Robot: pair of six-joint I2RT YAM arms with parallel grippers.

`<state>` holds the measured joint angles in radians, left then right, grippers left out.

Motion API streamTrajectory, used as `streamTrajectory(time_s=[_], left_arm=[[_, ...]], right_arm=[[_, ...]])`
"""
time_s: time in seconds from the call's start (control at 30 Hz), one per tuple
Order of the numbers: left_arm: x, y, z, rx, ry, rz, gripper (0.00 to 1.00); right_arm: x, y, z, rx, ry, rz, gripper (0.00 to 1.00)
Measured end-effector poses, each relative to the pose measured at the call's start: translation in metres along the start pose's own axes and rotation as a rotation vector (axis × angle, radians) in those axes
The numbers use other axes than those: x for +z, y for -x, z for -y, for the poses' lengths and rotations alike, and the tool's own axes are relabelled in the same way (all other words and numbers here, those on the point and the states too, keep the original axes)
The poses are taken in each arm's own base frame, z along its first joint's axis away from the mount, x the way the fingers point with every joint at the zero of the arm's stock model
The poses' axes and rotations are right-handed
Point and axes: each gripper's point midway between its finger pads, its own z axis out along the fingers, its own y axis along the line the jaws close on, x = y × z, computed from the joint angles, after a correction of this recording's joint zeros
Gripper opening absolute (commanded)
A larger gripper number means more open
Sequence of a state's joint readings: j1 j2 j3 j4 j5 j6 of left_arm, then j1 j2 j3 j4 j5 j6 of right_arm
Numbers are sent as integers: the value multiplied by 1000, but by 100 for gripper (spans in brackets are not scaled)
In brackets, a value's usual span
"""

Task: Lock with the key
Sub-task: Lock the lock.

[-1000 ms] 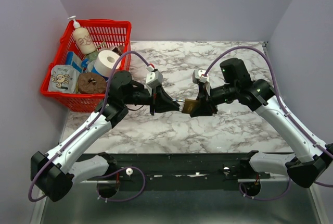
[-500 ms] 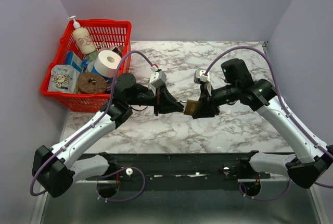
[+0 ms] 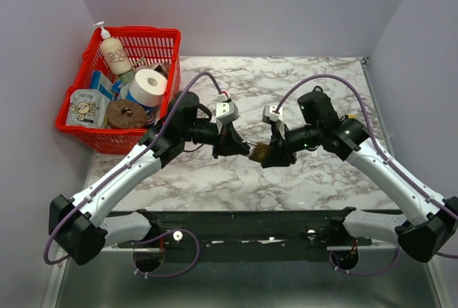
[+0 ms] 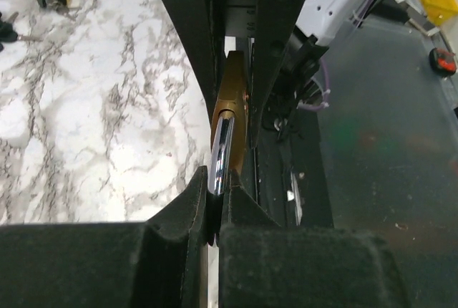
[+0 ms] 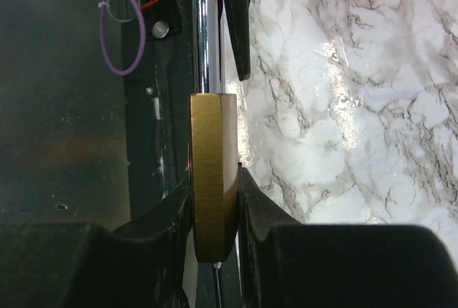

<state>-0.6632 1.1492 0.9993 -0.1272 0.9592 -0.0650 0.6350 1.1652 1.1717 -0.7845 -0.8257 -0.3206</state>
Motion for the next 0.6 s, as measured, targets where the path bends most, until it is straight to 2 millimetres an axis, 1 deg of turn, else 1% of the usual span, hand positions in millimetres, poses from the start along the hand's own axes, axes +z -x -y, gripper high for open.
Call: streamTrajectory(time_s=[0.03,0.1,0.13,0.17,0.2,0.23,0.27,0.3,0.4,0.43,0.47,0.5,0.6], left_arm=[[-1,0,-4,0,9,-15,34],[-3,3,-14,6,34,-26,52],[-5,11,-22,25,58,-13,63],[-5,19,-27,34,74,2,67],[-9,27,-33,48,93,22,74],[-13,37,-39,46,119,47,87],[-18,45,-45,42,147,69,93],[-27,53,-55,31,193,95,99],[-46,68,-82,-36,328,153,99],[-50,71,-87,-52,362,165,99],[-54,76,-96,-92,420,189,99],[-54,76,-96,-92,420,189,99],[-59,99,-110,-169,496,224,99]], right_arm=[[2,0,2,6,-7,1,1],[3,2,9,25,-29,15,1],[3,6,13,33,-40,35,1],[3,9,19,49,-55,51,1],[3,11,24,71,-66,67,1],[2,13,30,92,-84,86,1],[-1,15,39,114,-110,108,1],[-5,16,49,137,-140,128,1],[-18,19,78,199,-242,189,1],[-21,20,84,208,-267,202,1],[-23,21,88,211,-289,216,1],[-24,22,90,211,-308,230,1],[-30,23,96,206,-375,268,1]])
